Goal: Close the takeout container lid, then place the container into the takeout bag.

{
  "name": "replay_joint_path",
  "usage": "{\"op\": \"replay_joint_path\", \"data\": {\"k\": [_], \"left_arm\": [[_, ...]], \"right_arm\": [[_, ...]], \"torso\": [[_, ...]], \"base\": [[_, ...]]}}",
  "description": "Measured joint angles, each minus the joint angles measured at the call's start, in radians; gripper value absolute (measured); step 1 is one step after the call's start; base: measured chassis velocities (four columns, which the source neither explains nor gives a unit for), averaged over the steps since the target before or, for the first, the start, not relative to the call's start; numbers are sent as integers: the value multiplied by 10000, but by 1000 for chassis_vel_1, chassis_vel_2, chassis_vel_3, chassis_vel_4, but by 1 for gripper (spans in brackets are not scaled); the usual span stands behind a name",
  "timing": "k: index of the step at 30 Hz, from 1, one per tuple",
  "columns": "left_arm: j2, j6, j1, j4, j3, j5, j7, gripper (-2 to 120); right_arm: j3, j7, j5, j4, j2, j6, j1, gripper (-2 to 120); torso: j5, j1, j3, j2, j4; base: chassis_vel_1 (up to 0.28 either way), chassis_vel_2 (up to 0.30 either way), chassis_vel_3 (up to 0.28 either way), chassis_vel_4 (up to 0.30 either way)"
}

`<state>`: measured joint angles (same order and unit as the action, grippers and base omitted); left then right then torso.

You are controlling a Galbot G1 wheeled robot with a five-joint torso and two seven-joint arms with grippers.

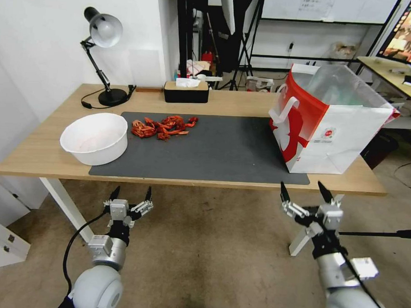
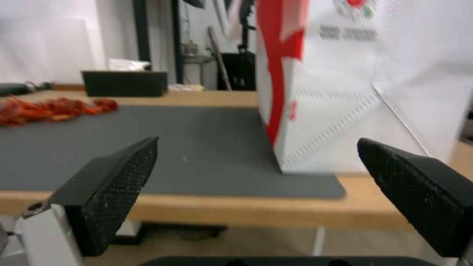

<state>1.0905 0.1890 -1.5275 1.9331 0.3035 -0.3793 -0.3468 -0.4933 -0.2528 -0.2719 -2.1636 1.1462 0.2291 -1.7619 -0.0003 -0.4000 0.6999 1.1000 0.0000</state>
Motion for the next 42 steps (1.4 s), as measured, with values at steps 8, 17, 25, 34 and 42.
{"op": "replay_joint_path", "data": {"k": [8, 17, 25, 34, 42], "left_arm": [[40, 258, -142, -112, -23, 81, -25, 100], [88, 301, -250, -157, -22, 115, 12, 100], [88, 300, -252, -158, -22, 114, 22, 100], [86, 300, -248, -158, -21, 115, 30, 100], [83, 298, -247, -158, -22, 113, 35, 100]], "right_arm": [[245, -197, 16, 591, 442, 320, 19, 100], [348, -73, 36, 878, 567, 488, 119, 100], [349, -64, 12, 878, 554, 488, 132, 100], [347, -57, -6, 871, 542, 476, 140, 100], [343, -55, -16, 862, 538, 457, 145, 100]], "torso": [[3, 0, 0, 0, 1], [3, 0, 0, 0, 0], [3, 1, 0, 0, 0], [3, 0, 0, 0, 0], [3, 0, 0, 0, 0]], "base": [[0, 0, 0, 0], [0, 0, 0, 0], [0, 0, 0, 0], [0, 0, 0, 0], [0, 0, 0, 0]]}}
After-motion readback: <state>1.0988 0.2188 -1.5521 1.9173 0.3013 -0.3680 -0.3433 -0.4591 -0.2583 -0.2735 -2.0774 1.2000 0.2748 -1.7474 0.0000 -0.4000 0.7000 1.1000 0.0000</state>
